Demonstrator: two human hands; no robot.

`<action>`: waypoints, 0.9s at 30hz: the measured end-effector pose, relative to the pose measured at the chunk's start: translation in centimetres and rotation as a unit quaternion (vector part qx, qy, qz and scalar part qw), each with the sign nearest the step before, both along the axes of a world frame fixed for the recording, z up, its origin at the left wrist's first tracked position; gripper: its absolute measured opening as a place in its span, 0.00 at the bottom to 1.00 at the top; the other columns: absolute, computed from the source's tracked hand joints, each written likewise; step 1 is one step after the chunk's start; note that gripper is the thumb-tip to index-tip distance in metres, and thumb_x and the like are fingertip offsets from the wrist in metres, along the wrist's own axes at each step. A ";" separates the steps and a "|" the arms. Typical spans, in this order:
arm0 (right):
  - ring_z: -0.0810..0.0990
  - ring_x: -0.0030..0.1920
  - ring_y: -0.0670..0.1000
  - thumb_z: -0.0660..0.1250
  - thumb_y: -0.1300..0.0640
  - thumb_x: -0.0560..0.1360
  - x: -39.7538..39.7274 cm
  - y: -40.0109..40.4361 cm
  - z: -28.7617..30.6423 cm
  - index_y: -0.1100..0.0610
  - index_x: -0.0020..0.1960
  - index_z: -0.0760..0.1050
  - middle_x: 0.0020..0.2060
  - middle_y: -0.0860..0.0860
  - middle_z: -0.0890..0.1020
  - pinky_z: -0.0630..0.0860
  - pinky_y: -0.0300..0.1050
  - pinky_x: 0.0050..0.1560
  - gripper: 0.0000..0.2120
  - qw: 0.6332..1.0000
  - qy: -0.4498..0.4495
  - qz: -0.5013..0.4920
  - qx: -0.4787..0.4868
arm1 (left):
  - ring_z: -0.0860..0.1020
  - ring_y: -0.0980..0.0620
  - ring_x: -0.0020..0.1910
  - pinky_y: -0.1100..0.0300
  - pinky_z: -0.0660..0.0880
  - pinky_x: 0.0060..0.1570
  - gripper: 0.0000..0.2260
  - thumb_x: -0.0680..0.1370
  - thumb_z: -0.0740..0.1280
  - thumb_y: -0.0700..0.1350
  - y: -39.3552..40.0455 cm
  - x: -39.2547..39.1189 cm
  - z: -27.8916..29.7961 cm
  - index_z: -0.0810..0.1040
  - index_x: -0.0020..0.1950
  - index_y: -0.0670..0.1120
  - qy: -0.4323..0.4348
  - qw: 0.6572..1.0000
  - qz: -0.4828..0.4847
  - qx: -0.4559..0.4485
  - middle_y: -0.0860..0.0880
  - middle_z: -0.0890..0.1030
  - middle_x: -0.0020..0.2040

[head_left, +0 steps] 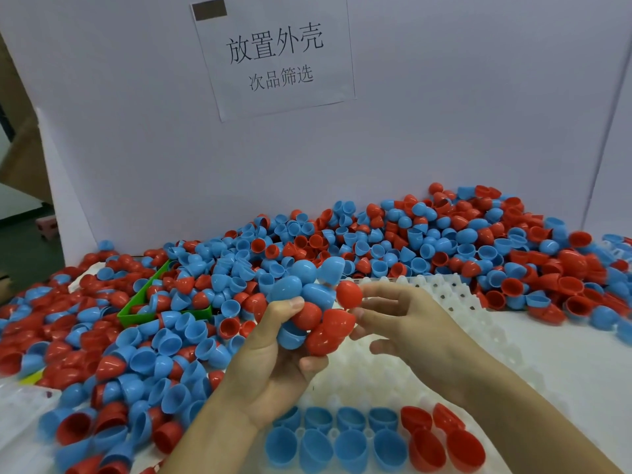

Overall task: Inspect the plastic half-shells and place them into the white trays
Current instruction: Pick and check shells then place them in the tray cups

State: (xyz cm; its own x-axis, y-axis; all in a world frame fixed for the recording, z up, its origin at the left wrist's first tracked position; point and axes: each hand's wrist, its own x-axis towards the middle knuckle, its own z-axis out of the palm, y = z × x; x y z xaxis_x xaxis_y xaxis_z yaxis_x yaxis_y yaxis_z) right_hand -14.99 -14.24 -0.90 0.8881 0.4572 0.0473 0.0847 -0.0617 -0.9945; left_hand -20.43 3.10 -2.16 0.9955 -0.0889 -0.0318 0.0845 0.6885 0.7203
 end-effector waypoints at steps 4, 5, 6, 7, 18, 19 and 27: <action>0.83 0.44 0.49 0.70 0.56 0.77 0.0 0.0 0.0 0.51 0.50 0.85 0.47 0.53 0.86 0.76 0.44 0.44 0.05 0.997 0.057 0.015 0.060 | 0.77 0.53 0.30 0.65 0.71 0.20 0.14 0.58 0.80 0.42 0.0 -0.1 0.0 0.87 0.42 0.45 -0.005 1.000 0.009 0.004 0.46 0.81 0.39; 0.84 0.44 0.49 0.70 0.54 0.76 -0.1 0.0 0.0 0.51 0.50 0.84 0.47 0.53 0.86 0.77 0.44 0.44 0.05 0.996 0.062 0.018 0.065 | 0.77 0.53 0.30 0.64 0.71 0.20 0.12 0.60 0.78 0.43 -0.1 -0.1 0.0 0.87 0.42 0.45 0.002 1.000 0.013 0.002 0.46 0.81 0.39; 0.84 0.45 0.50 0.70 0.52 0.76 -0.1 0.0 0.0 0.51 0.51 0.84 0.47 0.53 0.86 0.77 0.44 0.44 0.06 0.996 0.063 0.019 0.067 | 0.77 0.53 0.30 0.64 0.71 0.20 0.10 0.62 0.77 0.43 -0.2 -0.1 0.0 0.87 0.43 0.45 0.009 1.000 0.016 0.003 0.45 0.81 0.39; 0.85 0.45 0.50 0.69 0.51 0.76 -0.2 0.0 0.0 0.51 0.52 0.82 0.47 0.54 0.86 0.77 0.44 0.44 0.08 0.995 0.064 0.018 0.069 | 0.78 0.53 0.30 0.64 0.71 0.20 0.08 0.65 0.77 0.41 -0.2 0.0 0.0 0.87 0.43 0.45 0.016 1.000 0.022 0.007 0.45 0.82 0.39; 0.78 0.42 0.48 0.67 0.46 0.77 0.1 -0.6 0.0 0.45 0.51 0.80 0.47 0.52 0.85 0.73 0.43 0.41 0.06 0.987 0.074 0.003 0.142 | 0.79 0.52 0.33 0.64 0.73 0.21 0.09 0.66 0.72 0.45 -0.2 0.4 0.1 0.88 0.43 0.47 0.043 0.996 0.075 0.037 0.44 0.84 0.41; 0.78 0.41 0.48 0.67 0.46 0.76 0.3 -0.9 0.2 0.44 0.51 0.81 0.47 0.51 0.85 0.73 0.44 0.42 0.07 0.987 0.072 -0.010 0.145 | 0.79 0.51 0.35 0.64 0.73 0.21 0.08 0.66 0.72 0.45 -0.1 0.4 0.1 0.88 0.42 0.46 0.047 0.995 0.083 0.036 0.44 0.84 0.42; 0.80 0.38 0.47 0.72 0.54 0.68 1.7 -3.9 1.0 0.54 0.48 0.87 0.46 0.55 0.85 0.77 0.36 0.35 0.10 0.960 0.135 -0.057 0.240 | 0.80 0.53 0.33 0.65 0.70 0.21 0.06 0.63 0.74 0.44 0.4 0.5 0.1 0.88 0.39 0.48 0.054 0.991 0.123 0.018 0.46 0.84 0.40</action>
State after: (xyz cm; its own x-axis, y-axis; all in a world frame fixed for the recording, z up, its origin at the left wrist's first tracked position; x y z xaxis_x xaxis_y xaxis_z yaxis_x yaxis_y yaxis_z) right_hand -13.34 -18.17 0.07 0.9404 0.3400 -0.0109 -0.1606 0.4155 -0.8953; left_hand -19.98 3.47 -2.06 0.9774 0.1597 -0.1384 -0.0050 0.6721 0.7404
